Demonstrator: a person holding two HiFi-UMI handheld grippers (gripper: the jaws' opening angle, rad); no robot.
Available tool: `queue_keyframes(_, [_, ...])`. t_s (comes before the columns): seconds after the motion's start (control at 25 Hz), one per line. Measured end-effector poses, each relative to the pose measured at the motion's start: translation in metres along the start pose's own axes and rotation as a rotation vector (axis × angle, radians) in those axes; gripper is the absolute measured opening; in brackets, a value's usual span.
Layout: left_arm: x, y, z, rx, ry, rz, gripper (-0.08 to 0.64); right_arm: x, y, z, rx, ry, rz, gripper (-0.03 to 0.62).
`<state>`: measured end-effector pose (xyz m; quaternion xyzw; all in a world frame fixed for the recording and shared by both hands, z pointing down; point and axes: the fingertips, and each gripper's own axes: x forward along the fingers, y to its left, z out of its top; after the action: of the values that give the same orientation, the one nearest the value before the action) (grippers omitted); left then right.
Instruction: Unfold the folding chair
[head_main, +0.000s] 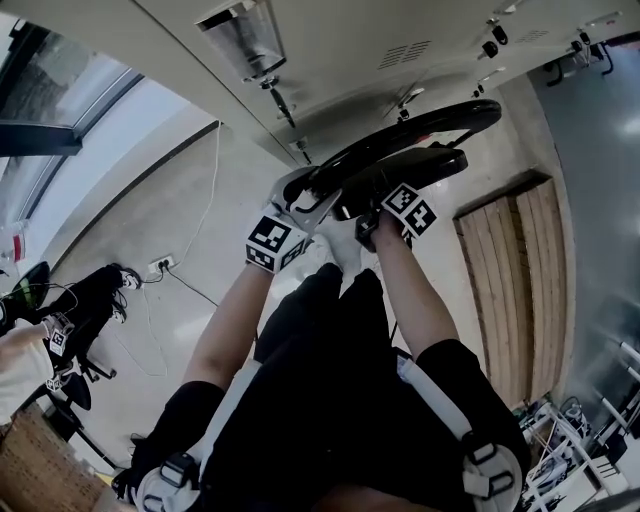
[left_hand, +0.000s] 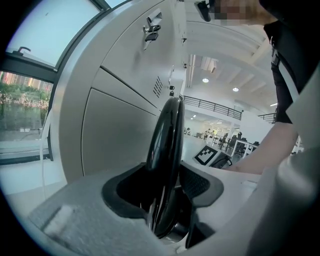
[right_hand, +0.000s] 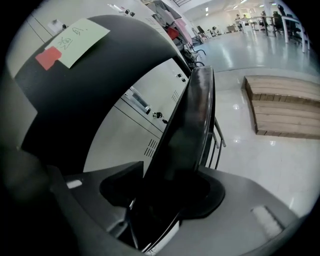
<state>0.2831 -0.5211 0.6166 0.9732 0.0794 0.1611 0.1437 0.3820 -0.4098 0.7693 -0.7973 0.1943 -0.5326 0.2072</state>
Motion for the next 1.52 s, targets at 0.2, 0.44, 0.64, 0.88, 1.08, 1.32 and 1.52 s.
queue_keyframes(0.2, [0.021, -0.011, 0.006, 0.033, 0.008, -0.059, 0.193, -0.003, -0.004, -0.003, 0.04, 0.021, 0.056, 0.196])
queue_keyframes(0.44, [0.02, -0.004, 0.012, 0.051, -0.024, -0.024, 0.176, -0.012, -0.009, -0.009, 0.035, 0.013, 0.08, 0.197])
queue_keyframes(0.64, [0.02, 0.001, 0.011, 0.072, -0.048, 0.017, 0.17, -0.029, -0.032, -0.021, 0.079, 0.039, 0.14, 0.184])
queue_keyframes(0.88, [0.014, -0.021, 0.001, 0.088, -0.048, 0.025, 0.166, -0.053, -0.069, -0.04, 0.162, 0.092, 0.213, 0.172])
queue_keyframes(1.08, [0.013, -0.031, -0.006, 0.099, -0.062, 0.053, 0.16, -0.067, -0.106, -0.055, 0.217, 0.099, 0.249, 0.172])
queue_keyframes(1.32, [0.011, -0.029, -0.012, 0.083, -0.076, 0.064, 0.16, -0.075, -0.138, -0.068, 0.262, 0.118, 0.291, 0.173])
queue_keyframes(1.52, [0.011, -0.054, -0.032, 0.09, -0.068, 0.062, 0.16, -0.085, -0.184, -0.088, 0.289, 0.128, 0.342, 0.175])
